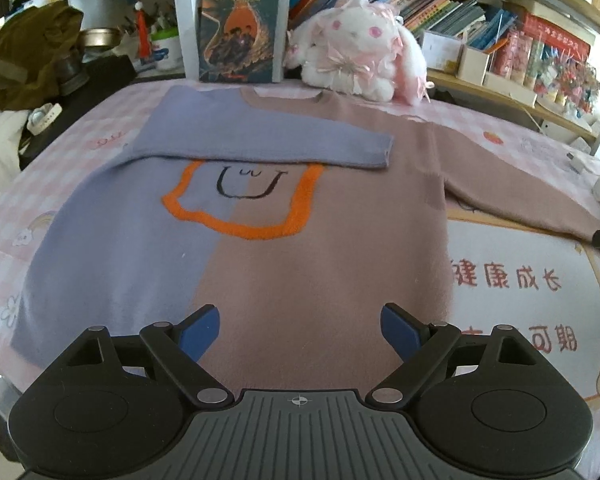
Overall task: Fold clothes
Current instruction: 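Close the right tool on the pink sleeve cuff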
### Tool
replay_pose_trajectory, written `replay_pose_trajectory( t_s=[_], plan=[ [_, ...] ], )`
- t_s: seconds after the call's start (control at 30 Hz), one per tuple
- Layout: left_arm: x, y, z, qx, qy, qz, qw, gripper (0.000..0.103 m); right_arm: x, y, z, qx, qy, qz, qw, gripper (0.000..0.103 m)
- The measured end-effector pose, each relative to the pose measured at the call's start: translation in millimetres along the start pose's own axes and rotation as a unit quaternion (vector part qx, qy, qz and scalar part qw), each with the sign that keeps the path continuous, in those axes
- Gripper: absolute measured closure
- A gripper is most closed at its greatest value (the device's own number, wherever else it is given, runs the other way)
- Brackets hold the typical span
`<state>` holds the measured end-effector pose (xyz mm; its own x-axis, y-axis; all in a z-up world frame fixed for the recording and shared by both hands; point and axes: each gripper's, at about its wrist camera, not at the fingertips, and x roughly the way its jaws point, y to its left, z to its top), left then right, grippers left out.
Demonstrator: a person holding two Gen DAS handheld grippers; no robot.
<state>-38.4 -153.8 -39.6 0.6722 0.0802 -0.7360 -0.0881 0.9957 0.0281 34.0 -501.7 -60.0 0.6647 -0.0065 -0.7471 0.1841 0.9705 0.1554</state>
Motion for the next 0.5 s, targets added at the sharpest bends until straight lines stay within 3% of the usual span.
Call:
replay_pose_trajectory(
  t_s=[0.5],
  plan=[
    [-4.2,-3.7,2.4,0.0,-0.04,0.037,0.9985,0.013,33.8,-10.2,16.2,0.029,0.013,-0.014,0.999,0.018]
  ],
)
